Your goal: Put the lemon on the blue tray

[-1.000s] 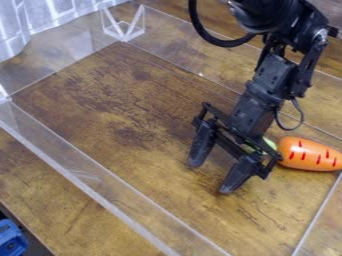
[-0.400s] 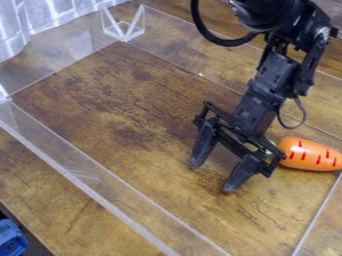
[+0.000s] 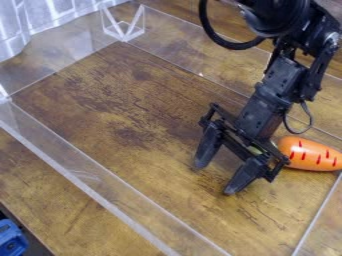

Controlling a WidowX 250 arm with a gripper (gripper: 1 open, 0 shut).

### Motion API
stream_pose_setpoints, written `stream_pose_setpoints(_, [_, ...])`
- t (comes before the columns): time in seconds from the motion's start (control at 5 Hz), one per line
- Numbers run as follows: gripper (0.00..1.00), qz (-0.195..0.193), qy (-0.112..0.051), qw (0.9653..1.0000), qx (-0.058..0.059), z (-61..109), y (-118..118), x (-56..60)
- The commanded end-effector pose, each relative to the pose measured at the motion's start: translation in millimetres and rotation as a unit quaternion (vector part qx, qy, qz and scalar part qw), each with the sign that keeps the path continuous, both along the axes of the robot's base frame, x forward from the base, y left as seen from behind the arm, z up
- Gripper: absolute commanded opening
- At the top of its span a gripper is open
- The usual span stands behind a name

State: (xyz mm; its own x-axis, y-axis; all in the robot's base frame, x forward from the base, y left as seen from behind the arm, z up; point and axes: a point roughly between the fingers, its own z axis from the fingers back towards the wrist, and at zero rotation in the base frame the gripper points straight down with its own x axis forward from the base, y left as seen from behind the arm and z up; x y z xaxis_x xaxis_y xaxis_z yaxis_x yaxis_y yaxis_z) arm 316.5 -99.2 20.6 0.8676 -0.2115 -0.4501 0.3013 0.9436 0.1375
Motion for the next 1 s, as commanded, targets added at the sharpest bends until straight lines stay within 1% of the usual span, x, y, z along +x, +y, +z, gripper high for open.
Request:
stream_pose_setpoints(0.0, [1.00, -0.049, -0.022, 0.9986, -0.007, 13.3, 2, 9.9])
stream_pose_setpoints(0.2, [1.00, -0.090, -0.016, 0.9958, -0.007, 11.9, 5, 10.6])
stream_pose_setpoints(0.4, [1.00, -0.076, -0.013, 0.9970, -0.006, 22.5, 10, 13.0])
stream_pose_setpoints(0.6, [1.00, -0.061, -0.009, 0.9981, -0.008, 29.1, 15, 13.8])
stream_pose_setpoints(0.8, [1.00, -0.077, -0.005, 0.9970, -0.008, 23.0, 9, 13.6])
